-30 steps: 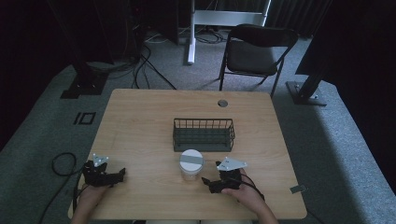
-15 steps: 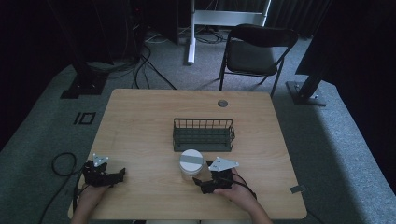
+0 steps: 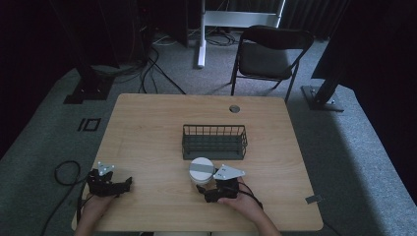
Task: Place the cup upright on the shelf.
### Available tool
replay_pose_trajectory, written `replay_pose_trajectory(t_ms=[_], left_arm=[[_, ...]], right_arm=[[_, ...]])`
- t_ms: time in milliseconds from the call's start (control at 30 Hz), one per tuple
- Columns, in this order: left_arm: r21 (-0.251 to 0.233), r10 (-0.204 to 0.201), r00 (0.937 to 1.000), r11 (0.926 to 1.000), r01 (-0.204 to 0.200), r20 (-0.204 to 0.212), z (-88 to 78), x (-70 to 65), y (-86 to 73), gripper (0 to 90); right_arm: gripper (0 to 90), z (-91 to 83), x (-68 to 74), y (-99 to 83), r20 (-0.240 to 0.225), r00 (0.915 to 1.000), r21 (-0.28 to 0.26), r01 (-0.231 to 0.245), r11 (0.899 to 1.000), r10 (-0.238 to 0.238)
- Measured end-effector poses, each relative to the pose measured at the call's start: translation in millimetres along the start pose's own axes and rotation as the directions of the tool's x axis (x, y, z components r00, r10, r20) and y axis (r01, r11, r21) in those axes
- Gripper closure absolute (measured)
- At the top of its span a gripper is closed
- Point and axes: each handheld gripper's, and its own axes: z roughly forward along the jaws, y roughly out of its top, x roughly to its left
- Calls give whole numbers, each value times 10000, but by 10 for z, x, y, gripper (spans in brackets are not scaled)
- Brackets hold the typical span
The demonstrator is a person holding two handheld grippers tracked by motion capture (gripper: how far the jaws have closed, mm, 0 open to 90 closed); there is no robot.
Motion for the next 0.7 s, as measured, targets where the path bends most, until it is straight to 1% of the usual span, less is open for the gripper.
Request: replay_pose_trajectory(t_ms=[133, 233, 300, 433, 567, 667, 700], left_arm=[[-2, -2, 10000, 10000, 2, -1, 0, 0, 0, 1], [0, 0, 10000, 10000, 0, 0, 0, 0, 0, 1], [-1, -2, 10000, 10000, 2, 0, 0, 0, 0, 1], [2, -1, 10000, 10000, 1, -2, 0, 0, 0, 1], [2, 1, 10000, 10000, -1, -2, 0, 0, 0, 1], [-1, -1, 10000, 10000, 1, 0, 0, 0, 0, 1], [-2, -4, 10000, 10000, 4, -1, 0, 0, 0, 1]], right_arm=[[150, 45, 18, -2, -72, 9999, -104, -81, 9999, 80], [150, 77, 25, 1, -36, 9999, -213, -153, 9997, 152], [150, 90, 25, 5, 5, 9996, -405, -271, 9988, 271], [149, 108, 38, 13, 106, 9995, -512, -307, 9982, 312], [131, 135, 53, 22, 148, 9984, -664, -531, 9964, 542], [129, 166, 69, 23, 235, 9981, -747, -544, 9957, 563], [129, 177, 76, 24, 306, 9984, -731, -448, 9963, 471]])
